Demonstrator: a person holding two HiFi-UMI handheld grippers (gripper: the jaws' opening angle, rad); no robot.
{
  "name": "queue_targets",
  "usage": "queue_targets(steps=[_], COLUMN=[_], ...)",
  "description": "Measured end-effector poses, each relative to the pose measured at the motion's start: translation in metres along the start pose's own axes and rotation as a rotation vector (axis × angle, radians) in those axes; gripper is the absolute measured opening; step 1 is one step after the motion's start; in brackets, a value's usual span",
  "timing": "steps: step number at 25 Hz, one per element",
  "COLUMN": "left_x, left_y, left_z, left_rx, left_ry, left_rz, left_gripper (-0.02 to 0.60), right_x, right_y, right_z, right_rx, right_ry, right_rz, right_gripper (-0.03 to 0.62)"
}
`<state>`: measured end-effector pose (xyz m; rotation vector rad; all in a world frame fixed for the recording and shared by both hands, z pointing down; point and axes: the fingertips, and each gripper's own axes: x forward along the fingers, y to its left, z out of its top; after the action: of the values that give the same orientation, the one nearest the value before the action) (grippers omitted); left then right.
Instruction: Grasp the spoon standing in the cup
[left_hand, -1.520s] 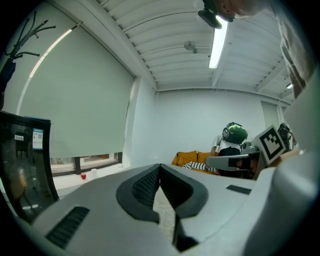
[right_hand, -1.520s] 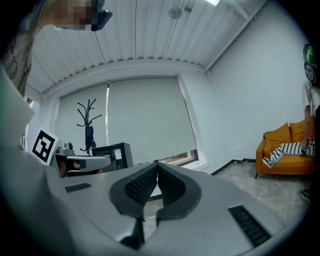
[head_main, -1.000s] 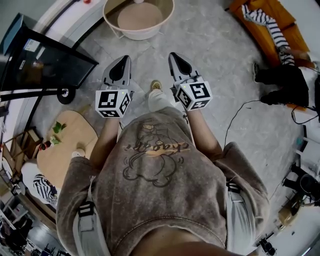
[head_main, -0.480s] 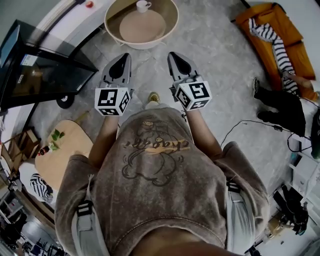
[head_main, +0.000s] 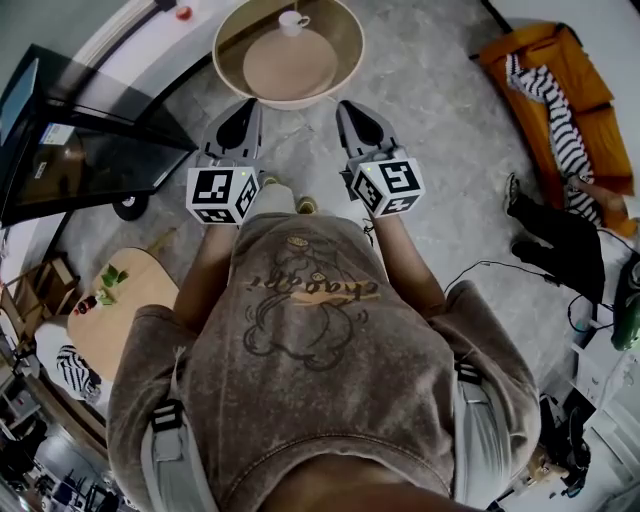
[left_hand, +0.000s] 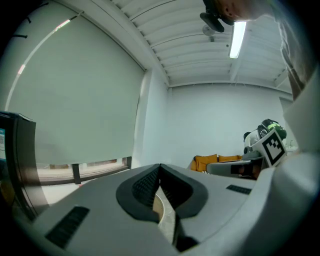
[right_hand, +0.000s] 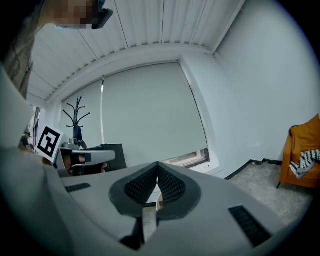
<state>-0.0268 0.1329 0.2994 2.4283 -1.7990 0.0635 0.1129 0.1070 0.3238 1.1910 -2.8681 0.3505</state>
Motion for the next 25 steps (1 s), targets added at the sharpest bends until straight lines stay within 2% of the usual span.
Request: queue_targets(steps=[11,25], left_x=[0.058,0.173], left_y=[0.022,0.095], left_z=[-0.004,0.009], left_rx=[-0.017,-0.012], left_ry=[-0.002,0.01], left_rz=[-0.04,-0.09], left_gripper=[0.017,0.017], right_x=[0.045,0.156], right_y=[-0.035,-0.091], right_z=[0.0,0.024], right_rx=[-0.007,0.008], right_ry=[0.013,0.012], right_rz=[-0.033,-0.08], right_gripper=[0.018,0.018])
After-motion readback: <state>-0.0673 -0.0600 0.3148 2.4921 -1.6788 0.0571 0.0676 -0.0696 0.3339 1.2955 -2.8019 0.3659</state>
